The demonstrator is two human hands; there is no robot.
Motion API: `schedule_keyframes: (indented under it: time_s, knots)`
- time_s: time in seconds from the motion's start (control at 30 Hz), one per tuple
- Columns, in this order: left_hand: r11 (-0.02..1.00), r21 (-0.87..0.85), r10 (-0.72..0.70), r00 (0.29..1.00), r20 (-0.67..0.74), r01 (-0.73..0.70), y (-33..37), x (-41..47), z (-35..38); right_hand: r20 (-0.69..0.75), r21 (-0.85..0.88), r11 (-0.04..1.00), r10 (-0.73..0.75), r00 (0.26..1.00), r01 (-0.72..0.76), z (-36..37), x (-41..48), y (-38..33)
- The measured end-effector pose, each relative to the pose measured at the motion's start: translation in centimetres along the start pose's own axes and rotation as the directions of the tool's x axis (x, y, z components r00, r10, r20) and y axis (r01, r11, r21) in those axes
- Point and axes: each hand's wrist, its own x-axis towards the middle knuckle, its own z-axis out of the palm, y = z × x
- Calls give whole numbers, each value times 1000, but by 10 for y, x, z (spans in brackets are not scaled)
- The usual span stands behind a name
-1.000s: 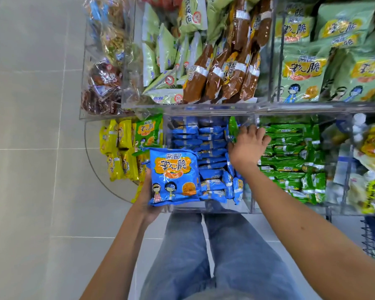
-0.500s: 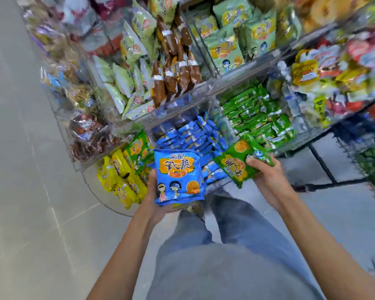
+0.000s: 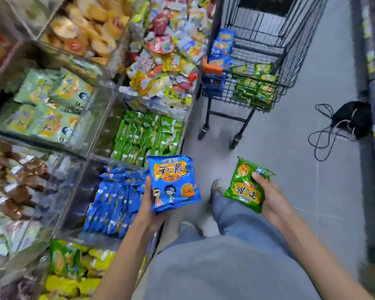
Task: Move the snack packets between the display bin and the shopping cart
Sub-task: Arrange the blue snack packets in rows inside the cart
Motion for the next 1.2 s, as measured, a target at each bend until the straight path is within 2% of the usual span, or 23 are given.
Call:
schedule_keyframes:
  time_s: [0.13,0.2,0.37,0.43,0.57,0.67,0.77,0.9,1.03,1.2]
  knots:
    - [994,80,-73,997,9,72,12,57,42,-61,47,999,18,998,-15,-24,29,-28]
    - [993,57,-100,995,27,99,18,84,64,-73,57,998,10,997,-6,-31,50,-53]
    - [998,-11,-56,998,35,56,37,141,119,-61,98,995,-26,998,32,-31,102,-130]
    - [999,-29,-36,999,6,36,50,163,138,-35,117,993,-18,999,22,-25,123,-158]
    - [998,-8,-65,996,62,65,80,206,172,7,103,994,35,999,-35,-3,163,-204]
    - [999,2,-33,995,93,33,103,242,189,-9,112,991,81,997,-80,17,197,-236]
    - [999,18,-51,997,60,50,125,284,195,-31,123,990,72,997,-68,34,236,-270]
    - [991,56,-120,990,-80,125,161,341,196,-119,160,987,15,993,4,53,295,-317]
    - [980,145,-138,990,8,136,197,391,208,-302,23,1000,13,953,-7,64,361,-347]
    - [967,151,-217,975,58,206,212,446,210,-403,-57,984,131,906,-168,55,438,-352]
